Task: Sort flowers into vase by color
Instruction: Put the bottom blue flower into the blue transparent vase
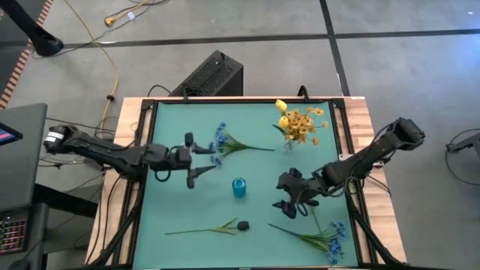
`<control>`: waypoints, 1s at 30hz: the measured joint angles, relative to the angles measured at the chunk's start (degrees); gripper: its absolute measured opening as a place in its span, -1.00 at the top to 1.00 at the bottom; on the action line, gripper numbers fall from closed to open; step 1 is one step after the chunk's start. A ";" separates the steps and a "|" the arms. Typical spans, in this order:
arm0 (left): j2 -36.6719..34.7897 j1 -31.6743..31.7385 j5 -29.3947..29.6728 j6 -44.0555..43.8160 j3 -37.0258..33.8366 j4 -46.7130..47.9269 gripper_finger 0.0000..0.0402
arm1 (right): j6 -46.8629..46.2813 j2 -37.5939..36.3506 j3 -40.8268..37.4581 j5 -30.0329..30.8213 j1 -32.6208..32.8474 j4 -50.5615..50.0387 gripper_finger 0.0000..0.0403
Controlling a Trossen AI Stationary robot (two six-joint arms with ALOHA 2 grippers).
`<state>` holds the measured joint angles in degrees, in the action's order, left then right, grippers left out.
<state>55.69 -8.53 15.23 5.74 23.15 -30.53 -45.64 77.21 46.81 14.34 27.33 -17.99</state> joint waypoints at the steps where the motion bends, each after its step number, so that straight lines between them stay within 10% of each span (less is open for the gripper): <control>1: 0.03 -0.18 0.07 0.63 -1.83 -2.33 -0.12 | -1.68 0.00 0.00 -0.80 0.26 -0.26 -0.91; 18: 0.12 1.10 0.47 7.38 -6.42 -9.06 -0.12 | -15.77 6.26 8.94 -8.73 1.70 -1.23 -0.74; 30: 0.12 1.11 0.43 9.69 -6.40 -10.11 -0.12 | -16.12 24.72 29.94 -21.70 5.17 -29.07 -0.70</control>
<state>55.81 -7.42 15.66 15.43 16.75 -40.64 -61.76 101.93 76.74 -7.36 32.50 -47.06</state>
